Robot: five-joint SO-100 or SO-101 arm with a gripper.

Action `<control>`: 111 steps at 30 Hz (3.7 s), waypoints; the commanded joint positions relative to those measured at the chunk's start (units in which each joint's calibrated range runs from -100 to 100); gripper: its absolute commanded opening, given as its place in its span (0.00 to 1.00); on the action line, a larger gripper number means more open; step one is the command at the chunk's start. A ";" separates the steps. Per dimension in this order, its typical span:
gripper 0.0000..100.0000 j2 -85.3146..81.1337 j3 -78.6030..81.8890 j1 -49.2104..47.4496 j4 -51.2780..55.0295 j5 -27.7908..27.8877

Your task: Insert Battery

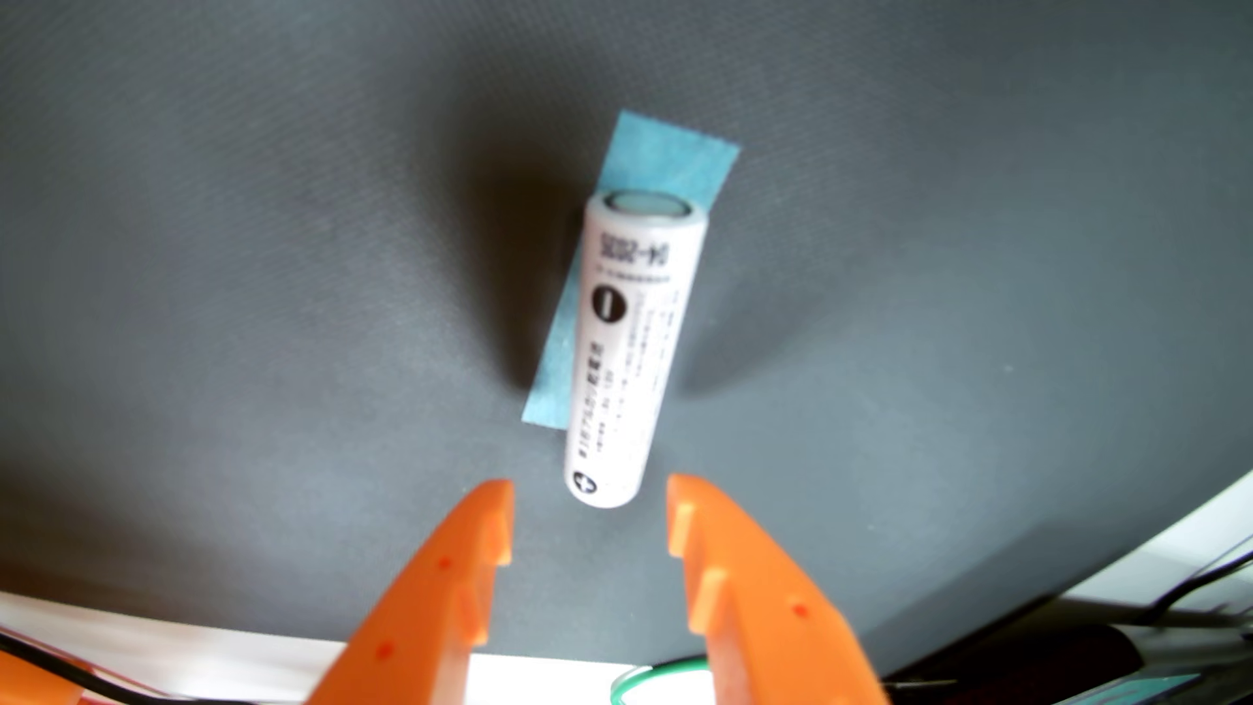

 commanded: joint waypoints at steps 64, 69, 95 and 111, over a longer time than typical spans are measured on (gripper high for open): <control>0.02 7.03 -4.46 -2.72 -2.52 -0.37; 0.02 -3.23 -1.49 -3.43 -1.08 -3.35; 0.02 -20.40 1.12 -32.35 4.59 -23.23; 0.02 -20.07 5.54 -43.45 4.08 -29.36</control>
